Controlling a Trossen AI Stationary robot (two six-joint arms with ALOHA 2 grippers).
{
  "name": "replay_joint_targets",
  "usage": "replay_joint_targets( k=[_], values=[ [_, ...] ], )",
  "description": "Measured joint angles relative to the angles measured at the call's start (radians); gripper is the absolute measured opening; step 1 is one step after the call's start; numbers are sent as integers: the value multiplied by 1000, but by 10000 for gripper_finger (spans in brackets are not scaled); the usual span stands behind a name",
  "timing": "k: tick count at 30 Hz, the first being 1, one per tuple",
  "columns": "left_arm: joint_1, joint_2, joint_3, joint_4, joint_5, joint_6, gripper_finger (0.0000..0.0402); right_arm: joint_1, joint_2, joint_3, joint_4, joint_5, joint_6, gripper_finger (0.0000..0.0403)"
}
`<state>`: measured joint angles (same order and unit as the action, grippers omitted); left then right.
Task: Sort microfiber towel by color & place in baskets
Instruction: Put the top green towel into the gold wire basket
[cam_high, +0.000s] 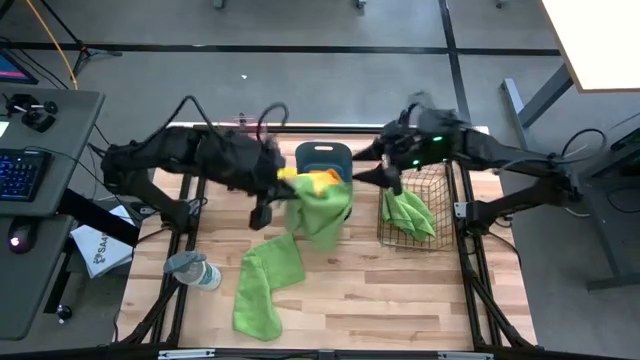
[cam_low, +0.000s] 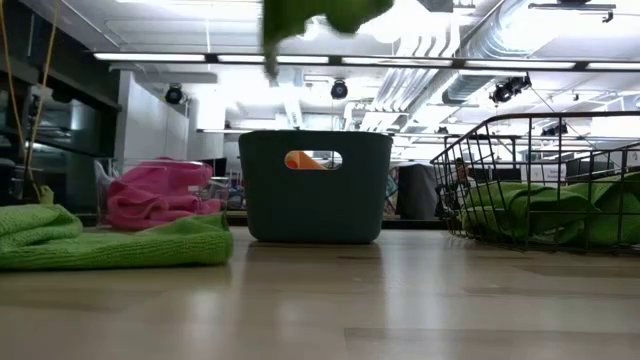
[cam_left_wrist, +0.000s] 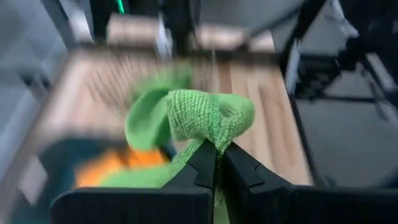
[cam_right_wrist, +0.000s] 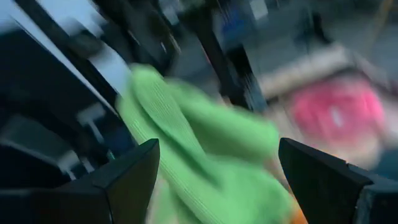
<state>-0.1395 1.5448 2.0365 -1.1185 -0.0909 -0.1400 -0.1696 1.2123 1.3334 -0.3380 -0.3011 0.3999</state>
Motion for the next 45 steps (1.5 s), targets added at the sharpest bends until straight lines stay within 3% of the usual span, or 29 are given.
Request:
replay_joint_targets(
  k=[5, 9, 14, 22, 25, 36, 39, 45],
  values=[
    [50, 74, 105, 184, -44, 261, 0, 0, -110, 0, 210, 33, 19, 326],
    [104, 151, 107, 364, 32, 374, 0, 0, -215, 0, 278, 126, -11, 326],
    [177, 291, 107, 582, 187, 384, 0, 0, -320, 0, 261, 267, -67, 326],
    [240, 536, 105, 989, 218, 349, 0, 0, -361, 1, 163, 323, -86, 326],
    [252, 601, 106, 1067, 218, 304, 0, 0, -349, 1, 96, 326, -61, 326],
    [244, 720, 106, 1013, 247, 66, 12, 0, -301, 0, -13, 327, -34, 326],
    [239, 721, 106, 951, 297, 56, 38, 0, -301, 0, -9, 327, -40, 326],
    [238, 717, 106, 906, 293, 54, 119, 0, -301, 0, -9, 328, -39, 326]
  ],
)
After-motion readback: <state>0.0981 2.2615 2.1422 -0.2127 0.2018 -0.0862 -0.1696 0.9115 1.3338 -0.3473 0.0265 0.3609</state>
